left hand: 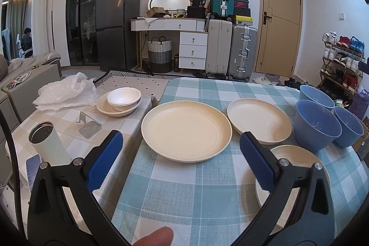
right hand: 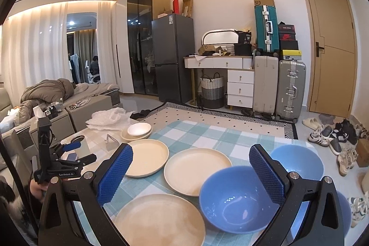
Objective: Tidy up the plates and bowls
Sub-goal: 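Move both tools toward the cream plate beside the blue bowls, then close the right gripper on the rim of the large cream plate, then lift the cream plate with the right gripper and tilt it up, then lower the cream plate onto the other cream plate and open the right gripper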
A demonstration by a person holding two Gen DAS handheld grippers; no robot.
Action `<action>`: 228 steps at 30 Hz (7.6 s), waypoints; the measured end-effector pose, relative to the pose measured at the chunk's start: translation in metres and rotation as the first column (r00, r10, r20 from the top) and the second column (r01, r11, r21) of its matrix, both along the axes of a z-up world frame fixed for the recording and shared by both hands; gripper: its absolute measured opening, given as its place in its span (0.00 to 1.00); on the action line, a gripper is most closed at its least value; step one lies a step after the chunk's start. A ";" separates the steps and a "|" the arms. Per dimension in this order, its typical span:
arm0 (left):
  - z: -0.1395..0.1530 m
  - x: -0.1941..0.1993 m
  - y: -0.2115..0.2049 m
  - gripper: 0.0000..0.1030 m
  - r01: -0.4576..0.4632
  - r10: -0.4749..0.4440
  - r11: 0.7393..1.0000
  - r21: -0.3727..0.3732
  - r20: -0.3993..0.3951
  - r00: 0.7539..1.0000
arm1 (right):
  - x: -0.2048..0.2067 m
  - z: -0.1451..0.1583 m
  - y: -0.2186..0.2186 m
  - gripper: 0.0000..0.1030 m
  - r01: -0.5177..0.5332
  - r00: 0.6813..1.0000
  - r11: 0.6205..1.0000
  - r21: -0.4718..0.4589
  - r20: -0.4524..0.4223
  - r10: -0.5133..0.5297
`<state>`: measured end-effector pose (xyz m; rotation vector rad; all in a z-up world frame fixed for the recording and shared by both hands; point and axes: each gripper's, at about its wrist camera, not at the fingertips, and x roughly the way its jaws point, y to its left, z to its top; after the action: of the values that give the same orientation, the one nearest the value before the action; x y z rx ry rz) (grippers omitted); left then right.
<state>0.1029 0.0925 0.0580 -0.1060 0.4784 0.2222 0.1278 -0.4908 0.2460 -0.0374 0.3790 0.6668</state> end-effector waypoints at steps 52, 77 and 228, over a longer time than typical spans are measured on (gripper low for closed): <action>-0.067 0.126 0.111 0.98 -0.131 0.102 0.987 -0.095 -0.265 0.959 | 0.136 -0.149 0.218 0.82 -0.228 0.854 0.967 -0.114 -0.501 0.142; -0.106 0.160 0.120 0.40 -0.090 0.008 0.974 -0.207 -0.368 0.930 | 0.155 -0.202 0.265 0.44 -0.245 0.786 0.943 -0.223 -0.615 0.059; -0.051 -0.016 -0.161 0.23 0.286 -0.274 0.958 -0.006 -0.303 0.913 | -0.039 -0.160 0.036 0.36 0.102 0.864 0.966 -0.236 -0.460 -0.204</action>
<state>0.0870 -0.0689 0.0066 0.0368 0.7865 -0.0376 0.0884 -0.4545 0.0863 -0.0357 0.9253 0.4684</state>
